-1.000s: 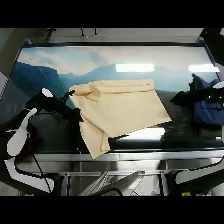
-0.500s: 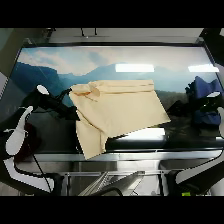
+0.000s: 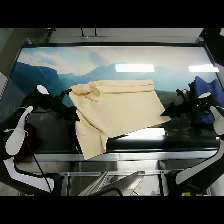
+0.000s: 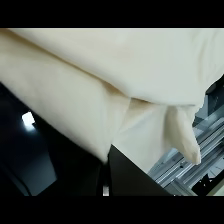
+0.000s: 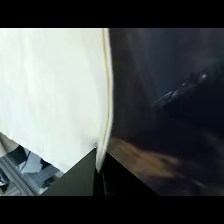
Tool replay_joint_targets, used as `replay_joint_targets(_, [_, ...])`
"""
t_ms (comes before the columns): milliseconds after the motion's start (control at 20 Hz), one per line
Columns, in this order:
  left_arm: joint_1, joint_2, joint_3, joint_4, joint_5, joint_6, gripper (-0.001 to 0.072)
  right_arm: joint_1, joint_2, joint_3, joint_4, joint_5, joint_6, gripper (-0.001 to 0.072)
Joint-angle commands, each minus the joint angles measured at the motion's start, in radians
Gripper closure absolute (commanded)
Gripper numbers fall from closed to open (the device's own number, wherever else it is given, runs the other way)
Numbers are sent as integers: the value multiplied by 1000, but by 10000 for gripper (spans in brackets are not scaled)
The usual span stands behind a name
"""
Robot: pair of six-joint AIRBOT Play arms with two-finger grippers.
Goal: Fold the shirts.
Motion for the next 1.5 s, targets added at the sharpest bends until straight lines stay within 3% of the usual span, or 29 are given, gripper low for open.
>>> replay_joint_targets(0, [1,11,34,3,-26,-18,696,5,32,3,169,19,-48,688])
replay_joint_targets(200, [39,162,94,3,-29,-18,696,-28,192,38,232,2,-53,688])
replay_joint_targets(450, [116,463,243,-6,-25,-23,695,-136,528,49,644,-53,-184,689])
replay_joint_targets(600, [157,645,416,-6,16,-42,696,-167,762,49,803,-146,-270,688])
replay_joint_targets(800, [259,877,635,27,171,-54,695,-167,1044,52,818,-384,-376,687])
replay_joint_targets(950, [331,1002,748,124,181,-54,695,-167,1188,106,743,-460,-415,687])
replay_joint_targets(1150, [240,1072,774,190,148,-28,695,-189,1221,163,662,-455,-414,689])
replay_joint_targets(1350, [109,1056,578,292,111,-27,695,-342,1083,158,750,-177,-357,690])
replay_joint_targets(1450, [61,1003,451,291,113,-33,695,-367,1008,128,765,-137,-356,690])
